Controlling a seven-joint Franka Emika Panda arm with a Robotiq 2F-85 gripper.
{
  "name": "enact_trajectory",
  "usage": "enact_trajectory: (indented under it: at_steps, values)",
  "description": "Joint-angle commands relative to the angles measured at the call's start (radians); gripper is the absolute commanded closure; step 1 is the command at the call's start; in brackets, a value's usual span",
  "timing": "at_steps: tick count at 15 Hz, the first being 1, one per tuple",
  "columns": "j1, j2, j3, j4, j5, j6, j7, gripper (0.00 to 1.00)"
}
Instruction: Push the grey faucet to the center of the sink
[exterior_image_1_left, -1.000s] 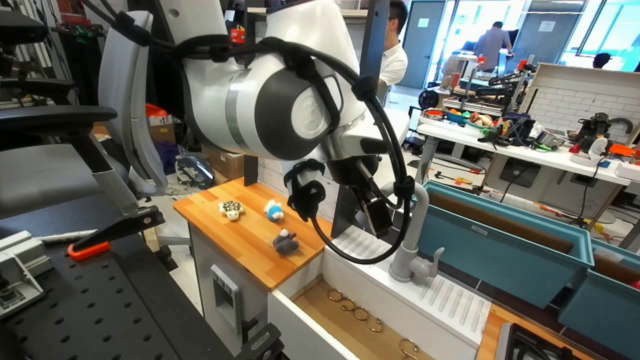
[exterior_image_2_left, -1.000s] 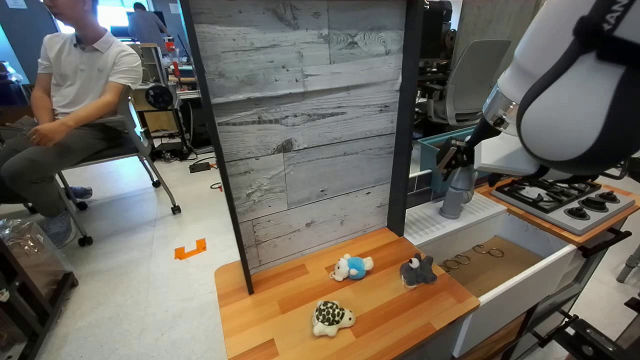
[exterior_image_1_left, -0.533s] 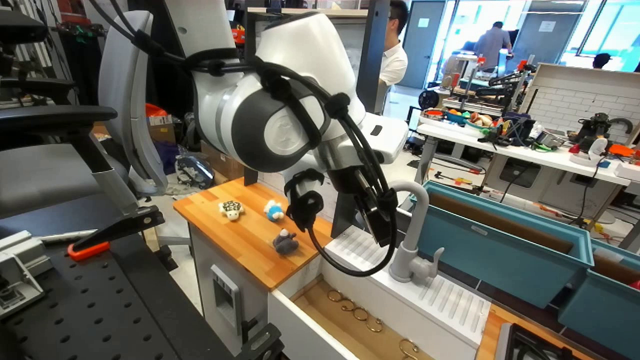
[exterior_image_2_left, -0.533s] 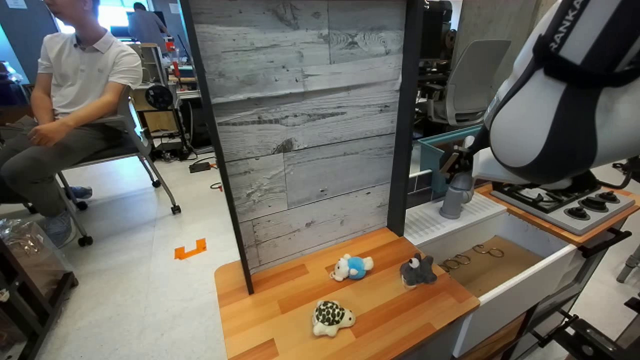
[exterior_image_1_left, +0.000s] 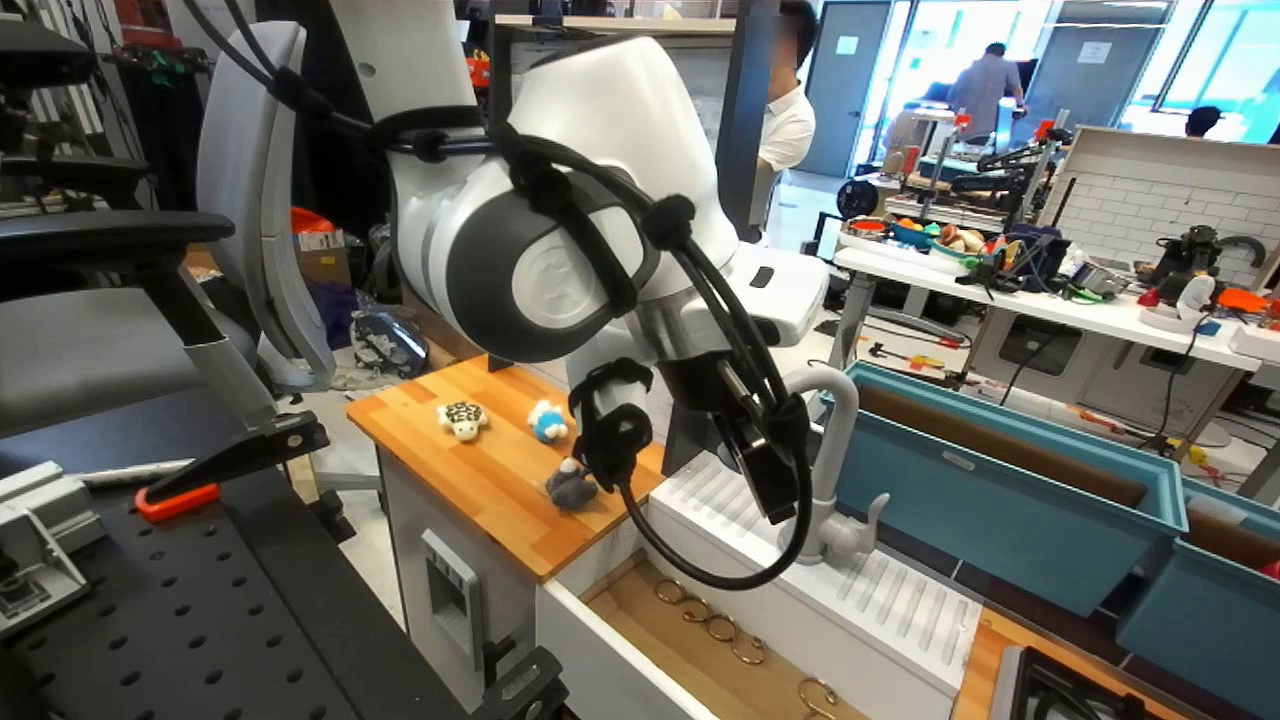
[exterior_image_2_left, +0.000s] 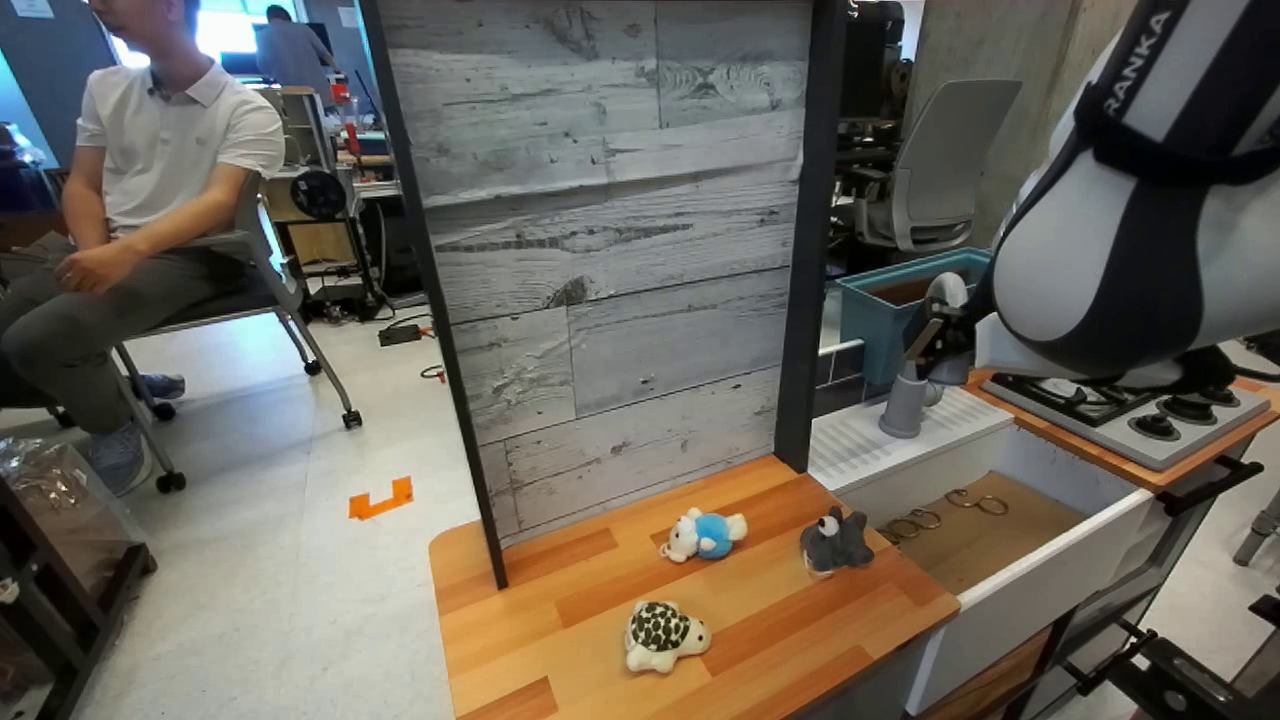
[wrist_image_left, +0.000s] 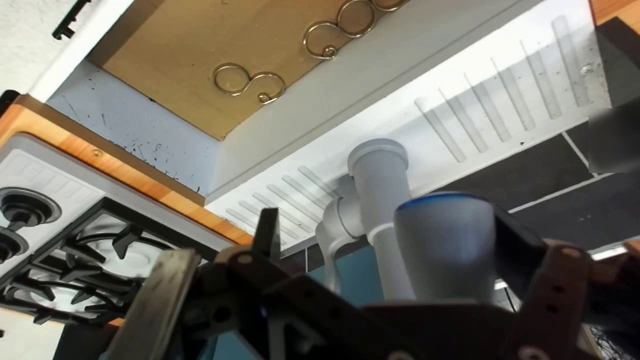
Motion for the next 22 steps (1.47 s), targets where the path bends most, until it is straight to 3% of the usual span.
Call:
enact_trajectory:
  at_steps: [1, 11, 18, 22]
  values:
    - [0.035, -0.056, -0.056, -0.067, 0.022, -0.061, -0.074, 0.0]
    - [0.167, -0.072, -0.27, -0.076, -0.064, -0.25, -0.075, 0.0]
    - [0.33, -0.074, -0.435, -0.09, -0.257, -0.502, -0.036, 0.0]
    - [0.285, -0.187, -0.399, -0.134, -0.421, -0.664, -0.115, 0.0]
